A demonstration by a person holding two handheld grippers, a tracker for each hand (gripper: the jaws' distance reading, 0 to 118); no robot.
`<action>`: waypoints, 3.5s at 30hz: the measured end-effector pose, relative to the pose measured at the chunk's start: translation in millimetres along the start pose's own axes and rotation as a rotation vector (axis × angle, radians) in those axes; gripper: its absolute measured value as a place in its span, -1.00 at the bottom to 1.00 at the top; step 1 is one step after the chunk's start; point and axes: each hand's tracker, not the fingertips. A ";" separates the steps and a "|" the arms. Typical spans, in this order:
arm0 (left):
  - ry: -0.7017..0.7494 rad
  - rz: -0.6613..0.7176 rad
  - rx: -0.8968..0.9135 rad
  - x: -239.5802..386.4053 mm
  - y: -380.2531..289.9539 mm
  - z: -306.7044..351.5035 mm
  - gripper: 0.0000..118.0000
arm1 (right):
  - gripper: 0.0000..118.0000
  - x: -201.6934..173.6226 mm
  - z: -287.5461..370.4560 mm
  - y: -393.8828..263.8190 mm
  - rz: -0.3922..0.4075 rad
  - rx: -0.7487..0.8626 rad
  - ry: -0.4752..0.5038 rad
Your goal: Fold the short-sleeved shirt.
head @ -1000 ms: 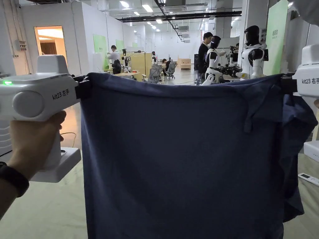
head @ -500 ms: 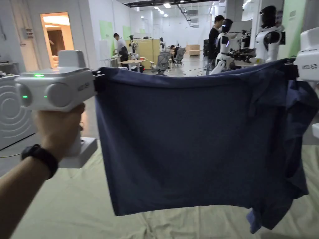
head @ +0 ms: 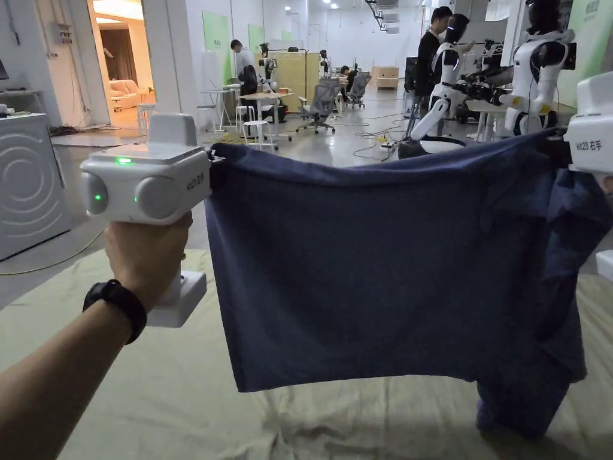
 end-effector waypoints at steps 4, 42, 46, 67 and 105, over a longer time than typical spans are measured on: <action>-0.046 0.041 -0.057 -3.1 -25.6 8.6 -0.83 | -0.91 -3.2 -3.0 -2.8 -0.009 -0.017 0.035; -0.153 0.152 -0.609 -63.5 -379.1 322.7 0.48 | 0.44 -99.1 278.8 -431.6 -0.156 -0.537 0.448; -0.090 0.132 -0.467 -69.5 -329.3 355.0 0.68 | 0.44 -70.0 309.0 -413.8 -0.273 -0.434 0.349; -0.056 -0.030 0.020 30.4 -143.8 451.7 -0.26 | -0.53 -84.9 439.9 -272.1 -0.385 0.073 0.042; -0.139 0.054 -0.586 -38.1 -380.0 329.4 0.13 | -1.00 -99.9 409.8 -318.5 -0.390 -0.162 0.063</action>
